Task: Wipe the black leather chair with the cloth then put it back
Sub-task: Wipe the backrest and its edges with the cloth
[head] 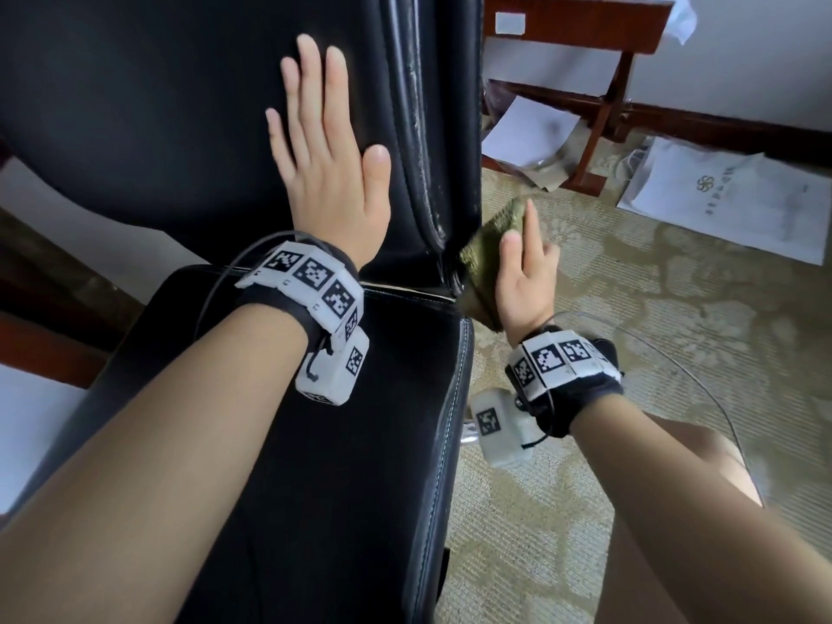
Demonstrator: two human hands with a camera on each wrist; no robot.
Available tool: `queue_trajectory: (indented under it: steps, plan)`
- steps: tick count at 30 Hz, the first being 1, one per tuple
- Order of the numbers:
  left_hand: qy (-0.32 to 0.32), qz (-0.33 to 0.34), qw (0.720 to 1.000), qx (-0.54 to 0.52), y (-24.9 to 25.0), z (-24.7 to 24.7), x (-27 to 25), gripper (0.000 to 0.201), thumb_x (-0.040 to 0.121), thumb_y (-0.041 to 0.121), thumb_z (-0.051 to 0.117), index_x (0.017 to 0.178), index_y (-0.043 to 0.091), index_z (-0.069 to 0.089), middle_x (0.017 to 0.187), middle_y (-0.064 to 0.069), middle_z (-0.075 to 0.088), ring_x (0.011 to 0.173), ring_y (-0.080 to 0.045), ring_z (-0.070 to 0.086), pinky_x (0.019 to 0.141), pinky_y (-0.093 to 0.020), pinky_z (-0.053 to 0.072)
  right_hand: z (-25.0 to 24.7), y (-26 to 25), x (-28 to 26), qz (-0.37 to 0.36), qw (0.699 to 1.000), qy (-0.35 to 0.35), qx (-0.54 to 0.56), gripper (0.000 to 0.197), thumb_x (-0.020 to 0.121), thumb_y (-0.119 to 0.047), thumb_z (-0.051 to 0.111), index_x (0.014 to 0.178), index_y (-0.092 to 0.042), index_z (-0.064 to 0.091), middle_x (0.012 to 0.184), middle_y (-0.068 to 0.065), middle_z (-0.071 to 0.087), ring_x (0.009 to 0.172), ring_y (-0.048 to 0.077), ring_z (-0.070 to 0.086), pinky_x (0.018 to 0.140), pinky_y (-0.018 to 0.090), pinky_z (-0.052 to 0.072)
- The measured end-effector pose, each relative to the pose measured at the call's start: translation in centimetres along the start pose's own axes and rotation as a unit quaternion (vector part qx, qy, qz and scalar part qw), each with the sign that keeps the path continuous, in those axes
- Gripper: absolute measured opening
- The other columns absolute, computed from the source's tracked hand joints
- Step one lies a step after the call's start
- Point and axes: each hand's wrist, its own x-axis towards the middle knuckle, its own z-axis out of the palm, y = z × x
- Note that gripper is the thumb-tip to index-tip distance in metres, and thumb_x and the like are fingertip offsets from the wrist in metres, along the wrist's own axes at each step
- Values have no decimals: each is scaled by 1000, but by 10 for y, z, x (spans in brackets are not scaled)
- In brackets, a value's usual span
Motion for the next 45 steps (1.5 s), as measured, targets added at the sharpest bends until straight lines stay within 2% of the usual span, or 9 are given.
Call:
queue_trajectory:
  steps: [5, 8, 10, 14, 17, 20, 29, 36, 45]
  plan:
    - [7, 8, 1000, -12, -1, 2, 0, 64, 95, 35, 20, 143, -7, 21, 150, -27, 22, 140, -36, 15, 114, -46, 5, 36, -11, 10, -39, 999, 14, 33, 50, 97, -13, 43, 143, -5, 25, 120, 10, 30, 94, -11, 38, 76, -10, 17]
    - [10, 11, 1000, -19, -1, 4, 1, 66, 93, 36, 15, 142, -8, 22, 149, -28, 23, 139, -37, 16, 114, -47, 5, 37, 1, 12, -59, 998, -10, -8, 46, 93, -9, 49, 133, 7, 32, 127, 24, 31, 101, 4, 31, 81, -9, 13]
    - [16, 14, 1000, -21, -2, 5, 1, 68, 92, 37, 14, 142, -9, 23, 148, -30, 24, 138, -39, 18, 114, -48, 6, 29, 13, 11, -90, 996, -22, -20, 48, 87, -12, 54, 126, 10, 36, 120, 20, 36, 104, 11, 29, 86, -7, 16]
    - [25, 16, 999, -19, -3, 6, 2, 69, 92, 37, 13, 141, -10, 25, 147, -30, 27, 137, -39, 20, 113, -49, 7, 4, 39, -3, -119, 990, -20, -69, 38, 83, -17, 63, 114, 3, 55, 105, 13, 51, 96, 10, 45, 92, 14, 36]
    - [28, 20, 999, -21, -4, 6, 2, 71, 92, 38, 11, 140, -11, 26, 146, -30, 28, 137, -39, 21, 113, -48, 6, -4, 41, -13, -188, 978, -3, -86, 32, 82, -24, 64, 105, -1, 67, 91, 17, 58, 86, 4, 46, 86, 0, 31]
    - [28, 21, 999, -22, -5, 7, 2, 72, 91, 39, 11, 140, -11, 26, 146, -30, 28, 137, -39, 21, 113, -48, 5, 5, 30, -8, -225, 972, 11, -68, 34, 83, -23, 61, 111, -4, 66, 98, 21, 54, 90, -2, 41, 90, -1, 30]
    - [26, 18, 999, -34, -5, 10, 3, 70, 90, 37, 16, 141, -10, 24, 147, -31, 25, 137, -37, 16, 113, -50, 5, 22, 50, 10, -268, 939, -76, -201, 38, 89, -30, 50, 118, -9, 64, 98, 24, 48, 90, 31, 51, 79, 25, 43]
    - [17, 14, 999, -35, -3, 4, 2, 64, 94, 34, 23, 142, -8, 23, 148, -30, 24, 138, -38, 16, 113, -49, 5, 6, 49, 6, -199, 938, -184, -216, 32, 87, -18, 61, 118, -7, 63, 96, 23, 48, 82, 32, 54, 82, 30, 46]
    - [-43, 22, 999, -16, -12, -10, -6, 64, 93, 28, 35, 145, -4, 18, 151, -28, 17, 140, -38, 11, 113, -48, 1, -2, 11, -9, -162, 980, -73, -85, 46, 87, -25, 52, 126, -1, 54, 92, 7, 40, 88, 13, 42, 83, -6, 23]
